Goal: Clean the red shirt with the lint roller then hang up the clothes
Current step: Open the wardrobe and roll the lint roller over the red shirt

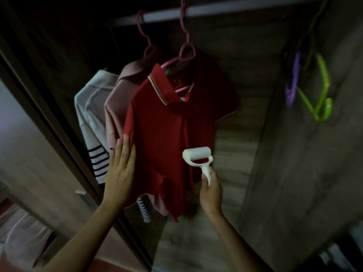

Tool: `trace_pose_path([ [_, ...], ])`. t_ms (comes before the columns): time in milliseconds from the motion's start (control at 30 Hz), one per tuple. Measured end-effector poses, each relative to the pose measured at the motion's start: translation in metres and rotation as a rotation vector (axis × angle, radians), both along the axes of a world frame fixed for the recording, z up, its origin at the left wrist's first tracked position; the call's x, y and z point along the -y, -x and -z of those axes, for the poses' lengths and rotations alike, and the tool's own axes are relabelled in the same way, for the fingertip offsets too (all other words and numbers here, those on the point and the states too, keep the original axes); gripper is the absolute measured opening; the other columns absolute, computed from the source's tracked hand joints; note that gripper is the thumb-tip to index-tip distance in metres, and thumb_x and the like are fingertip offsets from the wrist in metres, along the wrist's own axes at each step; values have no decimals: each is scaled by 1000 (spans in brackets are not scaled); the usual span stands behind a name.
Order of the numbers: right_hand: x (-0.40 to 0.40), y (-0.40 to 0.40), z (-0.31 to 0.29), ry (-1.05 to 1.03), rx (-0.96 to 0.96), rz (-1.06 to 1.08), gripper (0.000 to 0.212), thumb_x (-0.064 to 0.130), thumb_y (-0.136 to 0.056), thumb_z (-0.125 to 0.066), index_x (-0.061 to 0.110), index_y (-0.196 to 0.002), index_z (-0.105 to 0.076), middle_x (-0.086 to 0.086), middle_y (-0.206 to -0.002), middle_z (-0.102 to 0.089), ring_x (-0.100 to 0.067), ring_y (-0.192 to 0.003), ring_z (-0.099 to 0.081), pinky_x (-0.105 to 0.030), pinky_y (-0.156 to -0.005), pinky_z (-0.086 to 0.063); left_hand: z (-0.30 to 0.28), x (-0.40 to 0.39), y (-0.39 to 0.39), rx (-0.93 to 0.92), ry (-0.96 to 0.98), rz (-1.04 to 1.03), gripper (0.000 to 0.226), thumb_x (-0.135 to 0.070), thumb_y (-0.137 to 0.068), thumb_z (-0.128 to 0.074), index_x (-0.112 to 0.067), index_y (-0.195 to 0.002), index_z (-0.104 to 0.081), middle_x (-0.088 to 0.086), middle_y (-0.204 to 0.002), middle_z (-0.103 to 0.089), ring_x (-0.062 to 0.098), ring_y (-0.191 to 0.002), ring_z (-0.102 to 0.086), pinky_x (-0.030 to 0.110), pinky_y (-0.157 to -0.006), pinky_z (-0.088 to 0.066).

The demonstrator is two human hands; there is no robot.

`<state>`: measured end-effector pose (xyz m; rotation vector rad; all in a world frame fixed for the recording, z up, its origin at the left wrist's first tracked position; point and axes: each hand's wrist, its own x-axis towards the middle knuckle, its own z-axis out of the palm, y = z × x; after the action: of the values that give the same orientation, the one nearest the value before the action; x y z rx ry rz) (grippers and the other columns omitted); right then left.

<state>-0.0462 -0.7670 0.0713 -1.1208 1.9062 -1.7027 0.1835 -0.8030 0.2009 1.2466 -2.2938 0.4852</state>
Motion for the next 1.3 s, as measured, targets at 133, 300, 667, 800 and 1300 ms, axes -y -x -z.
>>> trace_pose_path([
  [133,-31,-2,-32,39,-17,60,38,21,-100,-46,20,-138,-49,8,-123,-59,2,-109,-56,-9,-89,-43,-2,-5,17,-122,-60,86,122,-17,-57,-87,-7,-152,-10,16,-159,8,34,-148,4,55,-118,-8],
  [300,-84,-11,-69,73,-57,183,35,20,-99,-48,25,-134,-50,23,-112,-53,23,-104,-47,0,-82,-37,-12,-18,47,-272,-17,298,81,-3,-83,-57,-14,-152,-15,16,-159,5,34,-147,6,57,-115,-7],
  [667,-291,-33,-78,36,-172,622,26,35,-99,-44,25,-120,-55,9,-98,-65,-8,-89,-63,-27,-77,-52,21,-128,141,-335,-297,822,49,-31,-95,-30,-12,-134,-52,14,-155,-29,31,-145,-19,57,-113,-14],
  [800,-407,-28,-73,-91,-177,907,21,33,-99,-47,25,-117,-54,10,-98,-64,-2,-87,-58,-12,-71,-42,30,-216,195,-320,-413,1062,48,-30,-95,-29,-9,-130,-56,16,-151,-35,33,-139,-33,57,-108,-28],
  [1300,-776,-95,31,-578,-68,1484,25,44,-98,-44,25,-112,-51,6,-99,-61,-16,-87,-58,-31,-67,-39,109,-607,230,54,-601,1586,44,-22,-93,-45,-8,-134,-52,14,-141,-49,34,-117,-56,43,-94,-47],
])
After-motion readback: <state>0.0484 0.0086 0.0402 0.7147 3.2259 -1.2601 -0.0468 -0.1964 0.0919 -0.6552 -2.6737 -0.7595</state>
